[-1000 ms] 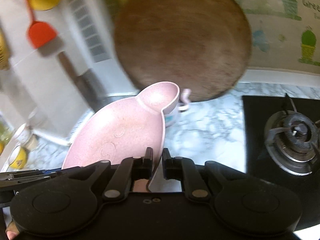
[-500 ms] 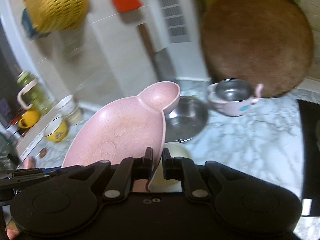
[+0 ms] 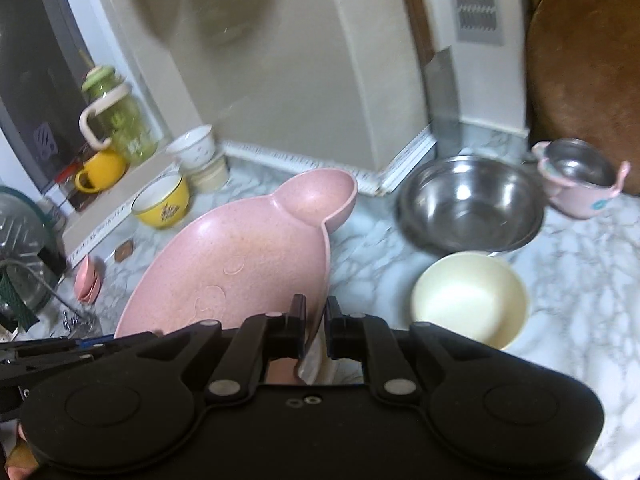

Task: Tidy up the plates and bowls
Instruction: 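Lift the pink plate and carry it over the stacked white plates, then lower the pink plate onto the stacked white plates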

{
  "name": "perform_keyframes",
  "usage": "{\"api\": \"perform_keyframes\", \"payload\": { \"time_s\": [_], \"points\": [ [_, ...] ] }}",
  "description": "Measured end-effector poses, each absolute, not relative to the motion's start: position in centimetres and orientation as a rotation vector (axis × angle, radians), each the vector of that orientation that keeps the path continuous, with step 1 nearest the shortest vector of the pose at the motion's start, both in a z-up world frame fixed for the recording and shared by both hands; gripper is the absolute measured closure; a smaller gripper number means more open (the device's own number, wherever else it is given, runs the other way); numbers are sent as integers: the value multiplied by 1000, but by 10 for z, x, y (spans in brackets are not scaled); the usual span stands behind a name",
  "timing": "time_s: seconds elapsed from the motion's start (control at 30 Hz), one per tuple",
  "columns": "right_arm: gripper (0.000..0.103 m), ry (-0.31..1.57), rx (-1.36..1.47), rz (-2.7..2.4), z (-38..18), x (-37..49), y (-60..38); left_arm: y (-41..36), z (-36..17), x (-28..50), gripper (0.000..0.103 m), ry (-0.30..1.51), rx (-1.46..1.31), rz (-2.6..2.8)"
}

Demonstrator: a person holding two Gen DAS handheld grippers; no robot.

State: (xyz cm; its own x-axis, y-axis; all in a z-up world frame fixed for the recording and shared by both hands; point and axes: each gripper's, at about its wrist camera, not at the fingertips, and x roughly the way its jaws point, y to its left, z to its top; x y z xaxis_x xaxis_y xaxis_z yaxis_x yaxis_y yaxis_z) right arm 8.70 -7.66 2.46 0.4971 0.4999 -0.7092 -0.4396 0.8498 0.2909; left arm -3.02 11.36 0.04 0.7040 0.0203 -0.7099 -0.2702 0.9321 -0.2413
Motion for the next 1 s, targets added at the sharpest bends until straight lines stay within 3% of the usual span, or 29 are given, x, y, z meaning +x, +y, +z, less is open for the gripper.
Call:
{"api": "perform_keyframes", "payload": {
  "time_s": [0.4, 1.0],
  "points": [
    [92, 952, 26, 582, -26, 98, -52, 127, -49, -22, 88, 822, -367, 189],
    [92, 977, -26, 618, -53, 106, -38, 141, -77, -11, 88, 862, -395, 213]
  ]
}}
